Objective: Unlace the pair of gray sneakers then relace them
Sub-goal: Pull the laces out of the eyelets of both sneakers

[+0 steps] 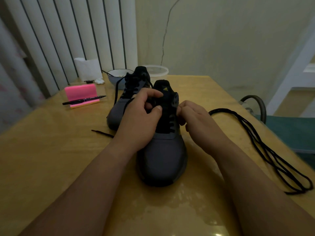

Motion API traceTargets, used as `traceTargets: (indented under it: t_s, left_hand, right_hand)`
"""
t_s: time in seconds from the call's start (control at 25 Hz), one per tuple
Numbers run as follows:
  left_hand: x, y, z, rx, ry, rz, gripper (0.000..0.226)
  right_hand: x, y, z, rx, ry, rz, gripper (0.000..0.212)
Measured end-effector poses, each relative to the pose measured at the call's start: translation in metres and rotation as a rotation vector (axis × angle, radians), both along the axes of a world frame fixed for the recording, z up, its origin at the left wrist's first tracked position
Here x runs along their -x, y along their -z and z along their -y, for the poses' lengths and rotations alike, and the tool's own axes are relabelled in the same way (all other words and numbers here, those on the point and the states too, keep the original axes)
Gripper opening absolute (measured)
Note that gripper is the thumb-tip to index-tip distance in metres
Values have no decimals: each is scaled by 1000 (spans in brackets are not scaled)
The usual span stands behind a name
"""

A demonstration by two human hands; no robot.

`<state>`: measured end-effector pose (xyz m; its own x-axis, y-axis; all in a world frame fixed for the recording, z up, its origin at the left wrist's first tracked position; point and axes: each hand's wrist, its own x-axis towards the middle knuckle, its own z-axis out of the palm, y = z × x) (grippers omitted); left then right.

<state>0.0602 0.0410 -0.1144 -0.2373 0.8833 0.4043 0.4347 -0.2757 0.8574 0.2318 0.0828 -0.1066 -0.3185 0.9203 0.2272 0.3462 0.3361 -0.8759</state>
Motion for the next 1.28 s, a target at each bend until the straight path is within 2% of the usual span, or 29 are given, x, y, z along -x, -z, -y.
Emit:
traceTargets:
  t_s: [0.12,0.2,0.28,0.4,0.52,0.64,0.72,0.84,0.96,1.08,1.16,1.28]
  left_hand:
    - [1,-1,2,2,19,-8,28]
    - [1,-1,2,3,20,-24,29]
    - [1,-1,1,4,17,-29,29]
    - [1,0,1,0,15,-10,30]
    - [1,0,1,-3,11,4,35]
    - [0,0,3,-3,15,8,39]
    - [-1,0,5,-4,16,10,40]
    - [-1,0,6,-10,3,17,43]
    - [-3,0,7,-29,3,28,47]
    - [-6,2,8,-76,-53,3,53]
    - [-8,3,9,-105,-95,-8,54]
    - [-11,5,11,-115,-144,-11,57]
  right_hand:
    - [5,3,3,-78,38,-19,35]
    - [8,4,4,-192,54,23,28]
    - [8,4,3,-221,50,-18,17]
    - [2,-1,0,-22,-36,-261,12]
    - [1,0,-2,181,-100,-426,10]
    - [5,0,-2,213,-82,-496,11]
    - [5,0,-2,231,-87,-545,4]
    - [1,-2,-3,347,-160,-661,16]
    - [0,-4,-1,316,-186,-545,10]
    - [6,0,1,77,-39,-233,16]
    - [8,-1,3,-37,27,-96,16]
    - [2,-8,7,-47,27,15,18]
